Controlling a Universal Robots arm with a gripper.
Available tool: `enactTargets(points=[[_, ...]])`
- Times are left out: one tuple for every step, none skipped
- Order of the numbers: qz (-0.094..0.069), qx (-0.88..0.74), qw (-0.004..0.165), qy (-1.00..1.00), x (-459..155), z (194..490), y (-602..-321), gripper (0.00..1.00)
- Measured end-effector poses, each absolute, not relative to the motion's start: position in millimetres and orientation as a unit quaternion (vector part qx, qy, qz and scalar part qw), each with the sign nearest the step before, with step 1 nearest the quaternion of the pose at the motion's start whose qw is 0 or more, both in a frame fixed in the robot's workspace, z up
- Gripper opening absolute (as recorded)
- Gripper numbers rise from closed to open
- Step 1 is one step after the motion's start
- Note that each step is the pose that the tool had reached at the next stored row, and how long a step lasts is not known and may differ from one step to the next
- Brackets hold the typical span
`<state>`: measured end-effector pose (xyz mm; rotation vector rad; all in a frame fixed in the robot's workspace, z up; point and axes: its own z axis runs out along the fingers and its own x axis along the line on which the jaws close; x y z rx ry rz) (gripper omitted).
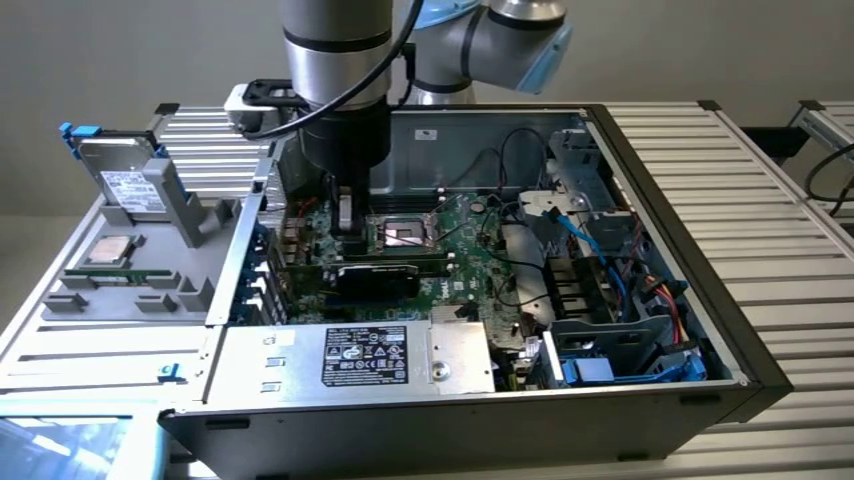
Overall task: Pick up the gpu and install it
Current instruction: 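Press down on the gpu until it lock into place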
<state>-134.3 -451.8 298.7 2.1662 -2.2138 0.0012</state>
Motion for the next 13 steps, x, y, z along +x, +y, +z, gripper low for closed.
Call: enactTargets(points=[[0.001, 0.699, 0.022, -0.715, -137.1, 297.6, -451.6, 0.12], [0.001, 0.699, 0.022, -0.715, -140.5, 296.4, -451.0, 0.12], [0.001, 0.699, 0.022, -0.715, -143.8, 294.8, -450.3, 0.12], [0.001, 0.699, 0.021, -0.715, -146.1, 293.3, -449.2, 0.12], [0.002, 0.699, 0.021, -0.715, -147.8, 292.0, -448.2, 0.12], [0.002, 0.699, 0.02, -0.715, -149.5, 290.7, -447.3, 0.12], [0.003, 0.699, 0.02, -0.715, -151.1, 289.5, -446.4, 0.12], [0.003, 0.699, 0.019, -0.715, -152.8, 288.1, -445.7, 0.12], [0.004, 0.699, 0.019, -0.715, -154.4, 286.8, -445.0, 0.12], [0.004, 0.699, 0.018, -0.715, -155.7, 285.6, -444.3, 0.12], [0.005, 0.699, 0.017, -0.715, -156.7, 284.4, -443.6, 0.12], [0.006, 0.698, 0.017, -0.716, -157.5, 283.3, -443.1, 0.12], [0.007, 0.698, 0.016, -0.716, -158.0, 282.4, -442.7, 0.12]])
